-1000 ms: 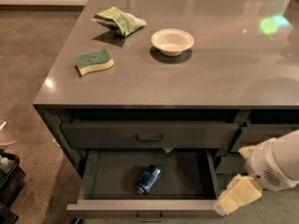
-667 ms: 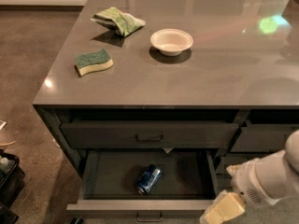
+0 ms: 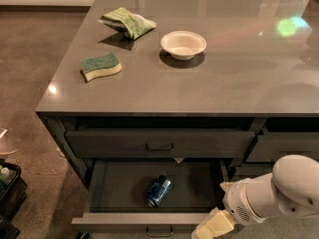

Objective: Pick pepsi can from middle drawer and place on counter

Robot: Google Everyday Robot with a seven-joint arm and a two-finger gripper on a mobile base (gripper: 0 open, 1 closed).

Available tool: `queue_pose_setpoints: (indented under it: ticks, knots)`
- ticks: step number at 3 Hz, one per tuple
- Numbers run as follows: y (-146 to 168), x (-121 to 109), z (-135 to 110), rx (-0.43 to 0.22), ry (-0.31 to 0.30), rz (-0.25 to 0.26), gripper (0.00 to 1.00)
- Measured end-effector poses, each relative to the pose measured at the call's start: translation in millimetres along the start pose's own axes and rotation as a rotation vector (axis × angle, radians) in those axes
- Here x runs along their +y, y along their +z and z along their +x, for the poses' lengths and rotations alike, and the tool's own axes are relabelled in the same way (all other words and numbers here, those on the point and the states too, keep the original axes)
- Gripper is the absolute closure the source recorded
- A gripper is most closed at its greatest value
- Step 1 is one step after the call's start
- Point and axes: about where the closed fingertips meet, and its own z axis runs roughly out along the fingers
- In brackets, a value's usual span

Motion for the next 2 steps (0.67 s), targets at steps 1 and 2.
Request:
queue_pose_setpoints:
  ticks: [1, 2]
  knots:
    - [17, 3, 9, -0.026, 0.062, -0.013, 0.00]
    - [66, 1, -1, -0.070, 0.034, -0.049, 0.00]
